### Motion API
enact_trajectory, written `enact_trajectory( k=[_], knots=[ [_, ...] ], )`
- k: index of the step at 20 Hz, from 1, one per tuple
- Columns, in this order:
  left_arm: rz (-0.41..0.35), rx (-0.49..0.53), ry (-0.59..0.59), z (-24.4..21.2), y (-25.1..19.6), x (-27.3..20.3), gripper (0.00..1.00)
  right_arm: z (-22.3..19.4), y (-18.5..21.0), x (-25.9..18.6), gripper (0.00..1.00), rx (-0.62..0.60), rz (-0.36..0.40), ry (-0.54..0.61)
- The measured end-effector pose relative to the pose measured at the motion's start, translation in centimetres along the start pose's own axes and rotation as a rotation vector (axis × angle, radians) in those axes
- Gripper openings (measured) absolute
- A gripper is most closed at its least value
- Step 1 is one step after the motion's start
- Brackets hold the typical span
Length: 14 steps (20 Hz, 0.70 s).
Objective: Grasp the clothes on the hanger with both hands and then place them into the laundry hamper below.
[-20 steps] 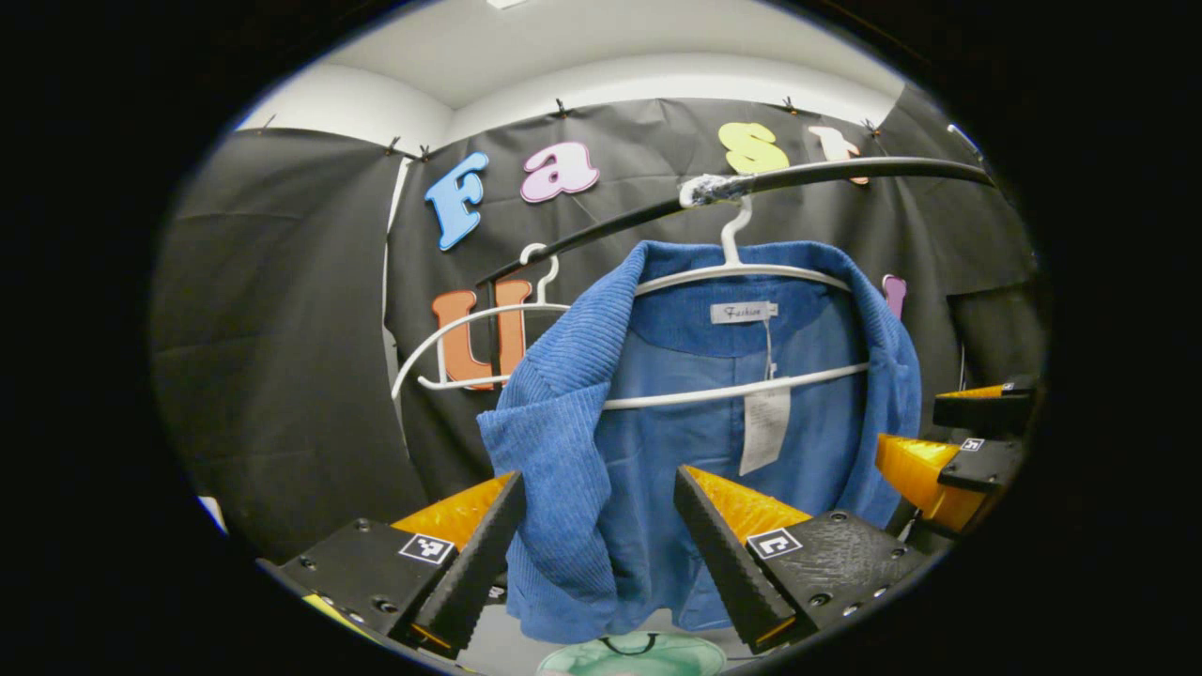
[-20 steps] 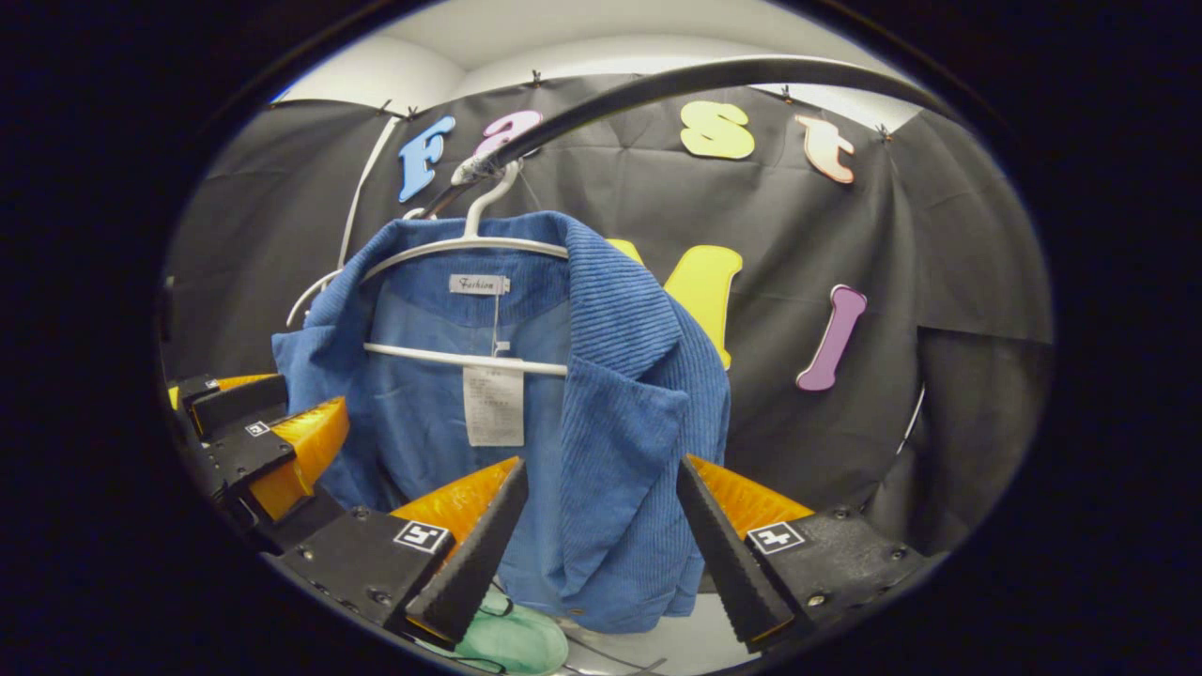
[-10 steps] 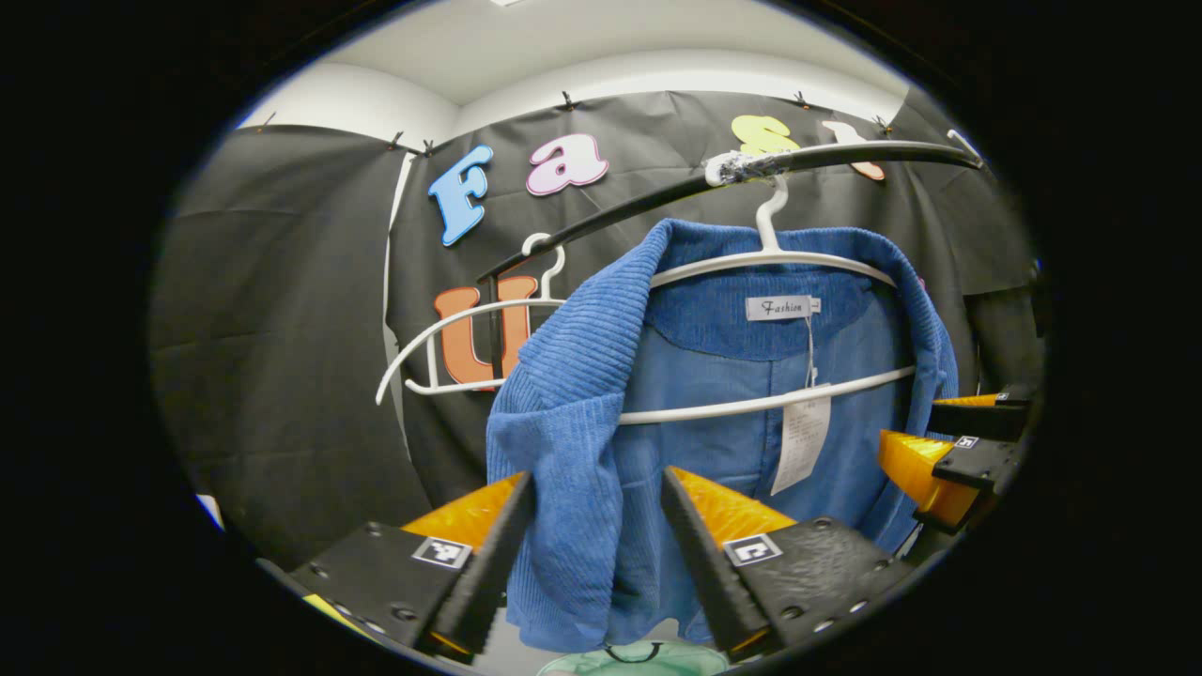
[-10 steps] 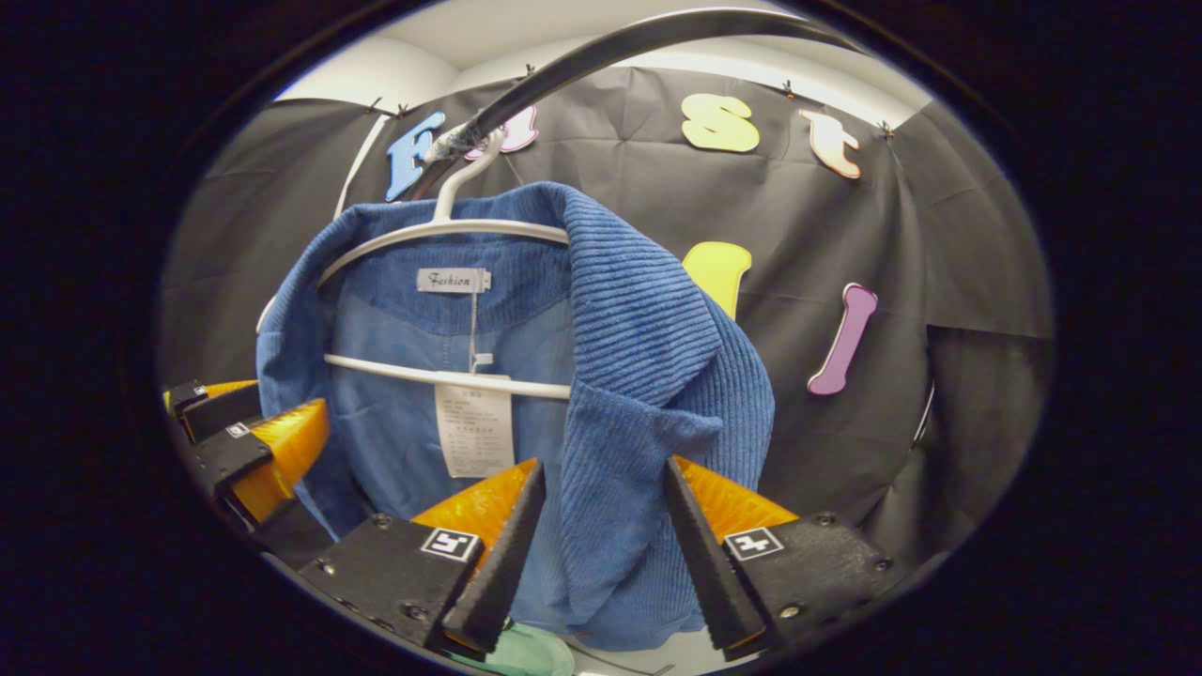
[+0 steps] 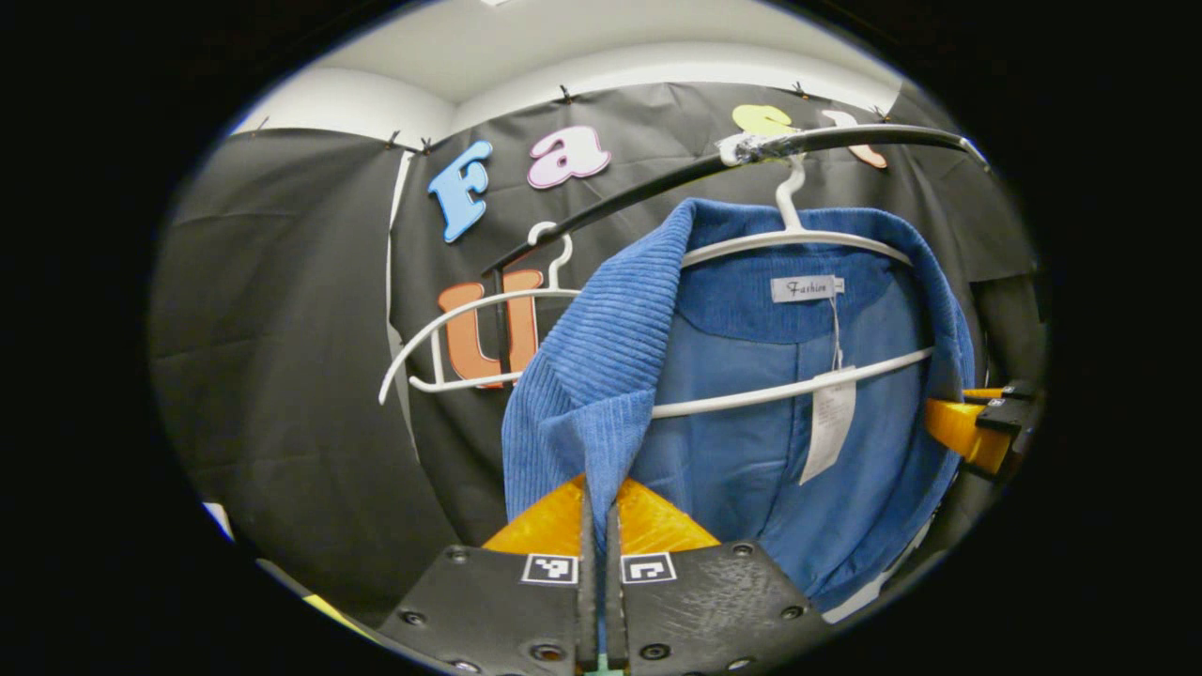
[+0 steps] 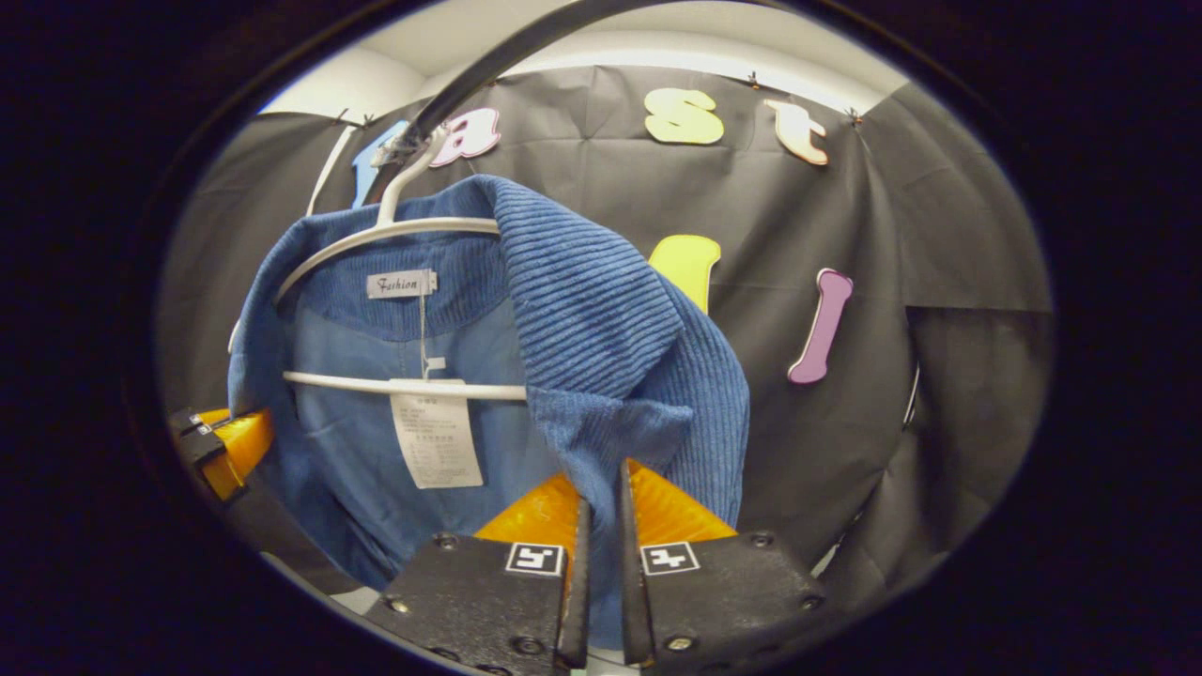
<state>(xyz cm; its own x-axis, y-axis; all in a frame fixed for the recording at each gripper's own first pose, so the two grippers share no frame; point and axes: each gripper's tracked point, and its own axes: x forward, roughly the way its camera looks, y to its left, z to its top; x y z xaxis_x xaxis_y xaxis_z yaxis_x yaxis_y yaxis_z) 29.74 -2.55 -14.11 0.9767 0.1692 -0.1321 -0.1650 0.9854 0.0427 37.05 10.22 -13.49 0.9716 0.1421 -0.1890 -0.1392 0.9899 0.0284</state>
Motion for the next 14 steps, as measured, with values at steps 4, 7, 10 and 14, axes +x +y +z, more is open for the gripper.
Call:
enact_trajectory(
  k=[4, 7, 10, 14],
  knots=[
    [-0.034, 0.015, -0.011, 0.4, -0.2, 0.1, 0.0, -0.5, 0.5, 0.4, 0.07, 0.051, 0.097, 0.03],
    [-0.04, 0.025, -0.014, 0.4, 0.1, -0.3, 0.0, -0.7, 0.7, 0.8, 0.04, 0.088, 0.179, 0.04],
    [-0.033, 0.011, -0.007, 0.4, 1.2, 0.2, 0.0, -0.4, 0.6, 0.9, 0.04, 0.11, 0.253, 0.046],
    [-0.018, 0.018, -0.006, 0.7, 2.2, 0.3, 0.0, -0.5, 0.4, 0.9, 0.04, 0.125, 0.354, 0.041]
  ],
)
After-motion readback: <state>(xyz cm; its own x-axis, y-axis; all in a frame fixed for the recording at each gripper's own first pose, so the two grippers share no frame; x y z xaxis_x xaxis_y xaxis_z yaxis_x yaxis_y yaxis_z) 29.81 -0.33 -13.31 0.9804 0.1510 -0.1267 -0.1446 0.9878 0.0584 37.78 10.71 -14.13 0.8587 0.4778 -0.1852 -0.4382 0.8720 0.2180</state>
